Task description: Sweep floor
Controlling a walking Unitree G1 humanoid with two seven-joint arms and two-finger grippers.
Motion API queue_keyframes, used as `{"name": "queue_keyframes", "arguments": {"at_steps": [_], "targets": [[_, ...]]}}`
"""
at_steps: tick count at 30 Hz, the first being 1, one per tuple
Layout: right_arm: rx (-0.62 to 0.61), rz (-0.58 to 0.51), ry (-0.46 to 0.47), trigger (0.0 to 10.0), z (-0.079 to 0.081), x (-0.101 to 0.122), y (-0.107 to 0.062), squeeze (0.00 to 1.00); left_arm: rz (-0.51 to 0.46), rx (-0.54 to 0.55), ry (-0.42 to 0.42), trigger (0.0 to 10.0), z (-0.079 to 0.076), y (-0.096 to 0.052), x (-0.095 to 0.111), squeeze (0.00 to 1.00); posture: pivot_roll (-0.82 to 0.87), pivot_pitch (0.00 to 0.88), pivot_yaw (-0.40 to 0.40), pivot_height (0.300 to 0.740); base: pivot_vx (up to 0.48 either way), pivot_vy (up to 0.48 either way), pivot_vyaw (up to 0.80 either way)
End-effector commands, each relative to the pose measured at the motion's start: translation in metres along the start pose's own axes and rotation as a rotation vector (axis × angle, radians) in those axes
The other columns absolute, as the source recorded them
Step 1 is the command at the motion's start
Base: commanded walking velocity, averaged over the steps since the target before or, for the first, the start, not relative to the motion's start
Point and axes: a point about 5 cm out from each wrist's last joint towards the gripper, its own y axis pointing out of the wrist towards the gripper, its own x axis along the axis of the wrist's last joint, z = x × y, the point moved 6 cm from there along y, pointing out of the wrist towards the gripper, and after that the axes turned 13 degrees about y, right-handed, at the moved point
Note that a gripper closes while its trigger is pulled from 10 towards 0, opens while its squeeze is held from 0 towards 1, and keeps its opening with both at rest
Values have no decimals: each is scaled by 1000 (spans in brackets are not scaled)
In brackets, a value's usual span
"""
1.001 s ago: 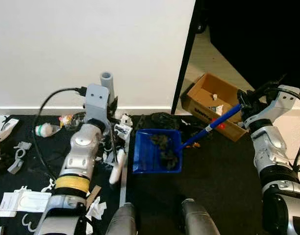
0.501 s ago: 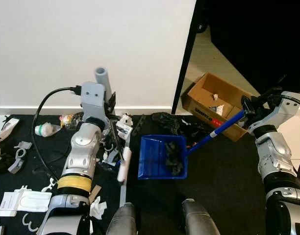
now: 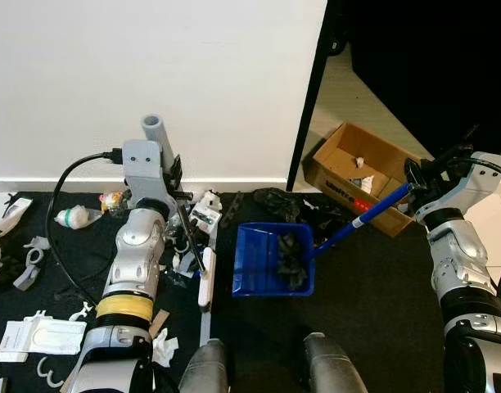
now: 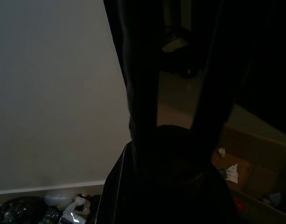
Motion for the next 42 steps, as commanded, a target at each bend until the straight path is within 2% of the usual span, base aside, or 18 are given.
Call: {"name": "queue_keyframes", "arguments": {"at_steps": [1, 7, 22, 42], "targets": [[-1, -48, -2, 10000, 0, 11, 0, 0, 12, 2, -62, 10000, -7, 1, -3, 0, -11, 101, -20, 740, 0, -334, 0], [3, -36, -5, 10000, 4, 2, -2, 0, 50, 7, -103, 10000, -13, -2, -14, 0, -10, 99, -20, 740, 0, -340, 0], [23, -36, -18, 10000, 11, 4, 2, 0, 48, 18, -115, 10000, -12, 0, -11, 0, -7, 97, -27, 740, 0, -342, 0], [25, -26, -22, 10000, 11, 1, 0, 0, 66, 18, -119, 10000, -14, -2, -16, 0, -8, 89, -25, 740, 0, -343, 0]]}}
